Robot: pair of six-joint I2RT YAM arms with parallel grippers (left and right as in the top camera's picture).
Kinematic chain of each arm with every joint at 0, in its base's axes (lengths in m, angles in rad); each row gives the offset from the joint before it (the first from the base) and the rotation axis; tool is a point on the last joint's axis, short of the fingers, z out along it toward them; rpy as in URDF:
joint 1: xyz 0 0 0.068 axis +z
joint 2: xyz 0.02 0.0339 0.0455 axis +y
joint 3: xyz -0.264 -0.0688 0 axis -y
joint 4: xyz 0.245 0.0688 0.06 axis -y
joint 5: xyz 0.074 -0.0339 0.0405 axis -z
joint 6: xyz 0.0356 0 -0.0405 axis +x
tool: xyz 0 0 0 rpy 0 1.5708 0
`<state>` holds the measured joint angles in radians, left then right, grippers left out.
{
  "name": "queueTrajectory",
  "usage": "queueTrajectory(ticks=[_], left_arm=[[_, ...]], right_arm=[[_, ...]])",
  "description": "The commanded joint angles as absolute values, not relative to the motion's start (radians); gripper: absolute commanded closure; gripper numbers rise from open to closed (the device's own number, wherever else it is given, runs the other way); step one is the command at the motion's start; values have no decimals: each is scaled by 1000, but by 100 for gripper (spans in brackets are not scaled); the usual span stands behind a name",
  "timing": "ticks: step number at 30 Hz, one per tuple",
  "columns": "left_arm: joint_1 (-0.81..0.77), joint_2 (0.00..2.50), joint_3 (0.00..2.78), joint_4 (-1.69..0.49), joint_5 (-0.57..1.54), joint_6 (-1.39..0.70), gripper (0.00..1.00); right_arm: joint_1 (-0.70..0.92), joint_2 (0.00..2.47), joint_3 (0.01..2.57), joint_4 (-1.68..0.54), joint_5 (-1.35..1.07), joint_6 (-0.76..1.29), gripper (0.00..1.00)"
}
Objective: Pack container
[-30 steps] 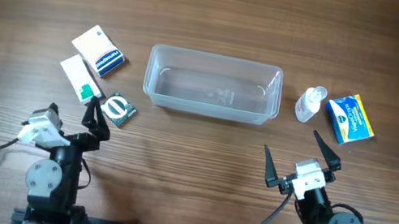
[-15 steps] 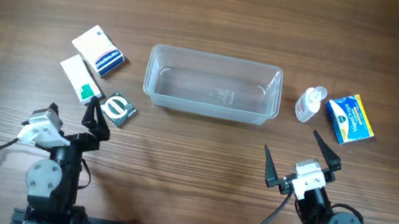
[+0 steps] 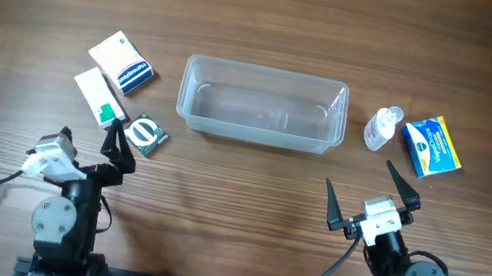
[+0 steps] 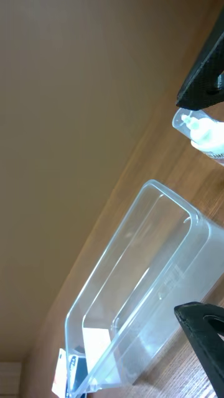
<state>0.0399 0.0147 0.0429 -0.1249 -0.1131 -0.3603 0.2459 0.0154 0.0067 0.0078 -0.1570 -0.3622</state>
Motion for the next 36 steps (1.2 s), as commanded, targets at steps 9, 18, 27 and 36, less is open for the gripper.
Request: queueTrajectory(ticks=[9,18,27,36], left_arm=[[35,3,31,-116,-105,-345,0],[35,3,41,-75,-22,-347,0],[35,83,319,-236,16,-344,1],[35,657,943,-722,7,-239,0]], right_arm=[[241,7,5,14,-176,-367,0],[241,7,5,14,-176,-367,0],[241,7,5,14,-176,-367,0],[241,7,5,14,-176,-367,0]])
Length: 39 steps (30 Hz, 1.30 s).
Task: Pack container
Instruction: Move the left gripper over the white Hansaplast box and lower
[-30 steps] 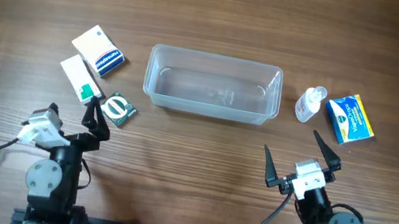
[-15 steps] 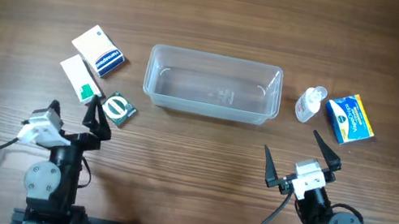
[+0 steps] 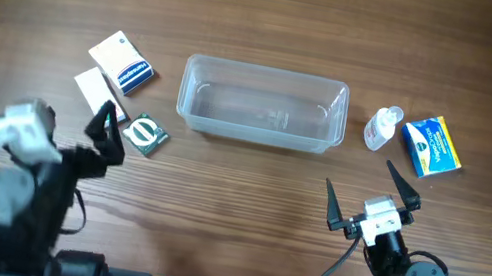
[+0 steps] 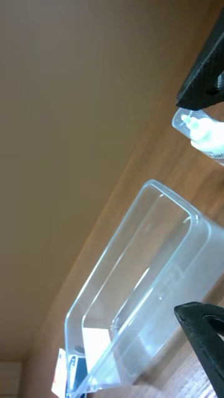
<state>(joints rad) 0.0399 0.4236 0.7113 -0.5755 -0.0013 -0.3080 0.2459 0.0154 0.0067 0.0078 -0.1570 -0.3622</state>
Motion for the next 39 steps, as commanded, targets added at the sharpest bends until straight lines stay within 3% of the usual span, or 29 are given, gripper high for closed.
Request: queueTrajectory(ticks=[1,7,16,20,24,39], left_arm=[[35,727,1017,-789,11,-239,0],[35,1051,1339,-1077,51,-243,0],[35,1251,1358,-1093,82,-243,0],[35,1299,1358,-1119,32,-406,0],[35,1359,1353,-1189,-175,-622,0],[65,1563,1210,-972,-189,-754,0]], right_arm=[[241,7,5,14,-176,-367,0],[241,7,5,14,-176,-367,0],[241,7,5,14,-176,-367,0],[241,7,5,14,-176,-367,0],[241,7,5,14,-176,-367,0],[241,7,5,14,-176,-367,0]])
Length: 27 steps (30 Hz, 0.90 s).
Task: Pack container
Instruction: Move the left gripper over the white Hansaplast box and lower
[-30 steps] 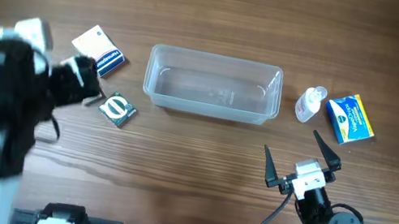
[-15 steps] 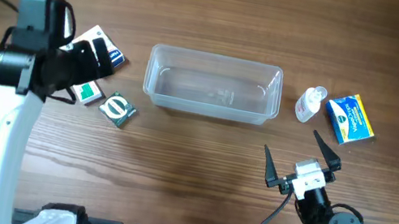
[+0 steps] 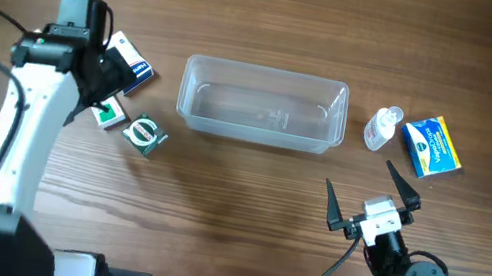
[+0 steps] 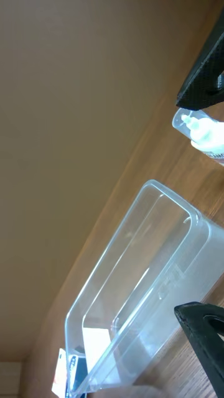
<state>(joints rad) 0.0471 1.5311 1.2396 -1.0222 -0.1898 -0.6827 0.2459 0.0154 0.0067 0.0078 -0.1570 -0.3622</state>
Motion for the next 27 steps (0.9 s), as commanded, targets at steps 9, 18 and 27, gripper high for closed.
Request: queueTrajectory(ticks=[9,18,27], left_arm=[[67,1584,1208,-753,-125,-733,0],[65,1637,1208,-596,-125,-685,0],[64,1774,1208,-487,-120,-685,1]], right_arm=[[241,7,5,14,-176,-367,0],[241,7,5,14,-176,-367,0],[241,7,5,14,-176,-367,0]])
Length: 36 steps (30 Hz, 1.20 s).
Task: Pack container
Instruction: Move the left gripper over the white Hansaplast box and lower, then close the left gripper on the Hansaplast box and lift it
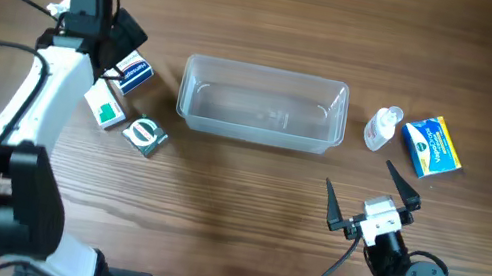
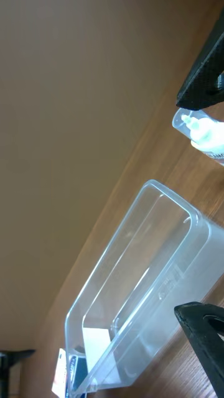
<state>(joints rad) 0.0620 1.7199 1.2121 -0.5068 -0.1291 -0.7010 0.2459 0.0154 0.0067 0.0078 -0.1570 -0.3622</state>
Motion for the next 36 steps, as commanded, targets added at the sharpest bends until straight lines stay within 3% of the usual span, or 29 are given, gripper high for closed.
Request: queueTrajectory(ticks=[1,14,21,36], left_arm=[[64,1782,1208,-485,-120,-685,2],[64,1811,1208,-481,-85,-687,6],[64,1845,1208,-475,-79,-689,0],[64,1863,1208,-463,-79,-689,0]], right_arm=[[241,7,5,14,-176,-367,0],[241,7,5,14,-176,-367,0],[241,7,5,14,-176,-367,0],[241,7,5,14,-176,-366,0]])
